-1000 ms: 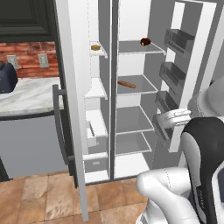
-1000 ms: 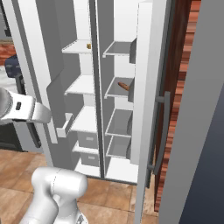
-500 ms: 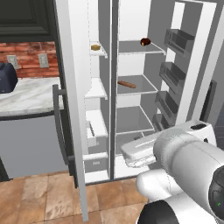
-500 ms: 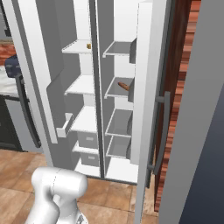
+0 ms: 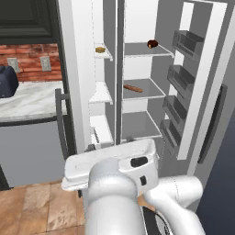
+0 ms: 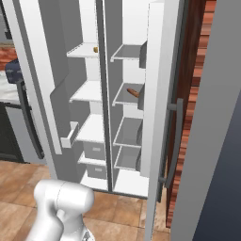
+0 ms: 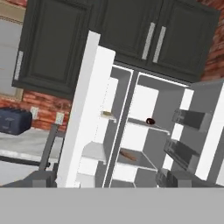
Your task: Pick up the frozen steak from the freezer, place it on any shelf in the fridge, and close the fridge and freezer doors when done.
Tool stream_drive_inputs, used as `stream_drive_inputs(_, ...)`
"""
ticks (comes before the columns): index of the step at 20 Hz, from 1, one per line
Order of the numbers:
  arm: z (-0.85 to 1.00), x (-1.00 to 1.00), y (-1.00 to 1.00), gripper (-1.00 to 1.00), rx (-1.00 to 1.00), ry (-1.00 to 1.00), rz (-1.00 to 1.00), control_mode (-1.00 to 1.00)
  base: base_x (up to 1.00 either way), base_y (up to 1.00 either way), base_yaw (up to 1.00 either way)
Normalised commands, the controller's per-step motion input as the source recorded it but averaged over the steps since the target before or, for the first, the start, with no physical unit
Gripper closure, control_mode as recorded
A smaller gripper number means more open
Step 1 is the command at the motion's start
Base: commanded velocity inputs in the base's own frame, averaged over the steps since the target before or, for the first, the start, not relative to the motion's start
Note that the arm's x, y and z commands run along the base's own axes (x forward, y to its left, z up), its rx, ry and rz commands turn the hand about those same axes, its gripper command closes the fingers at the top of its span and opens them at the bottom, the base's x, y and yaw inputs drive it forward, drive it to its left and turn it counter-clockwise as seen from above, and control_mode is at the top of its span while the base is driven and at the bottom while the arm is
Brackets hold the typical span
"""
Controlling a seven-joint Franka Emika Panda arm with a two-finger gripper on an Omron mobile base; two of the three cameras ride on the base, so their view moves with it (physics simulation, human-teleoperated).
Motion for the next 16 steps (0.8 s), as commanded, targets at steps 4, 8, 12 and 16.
stream_drive_inputs(4,-0.28,0.63,1.0,-1.0,0.08,-0.09,-0.31,-1.0,0.0,0.0,0.0)
stream_drive_inputs(8,-0.41,0.91,0.74,-1.0,0.07,-0.02,-0.34,-1.0,0.0,0.0,0.0)
stream_drive_inputs(12,-0.33,1.0,0.54,-1.0,-0.01,0.0,-0.33,-1.0,0.0,0.0,0.0)
stream_drive_inputs(16,-0.38,0.92,0.09,-1.0,-0.01,0.0,-0.21,-1.0,0.0,0.0,0.0)
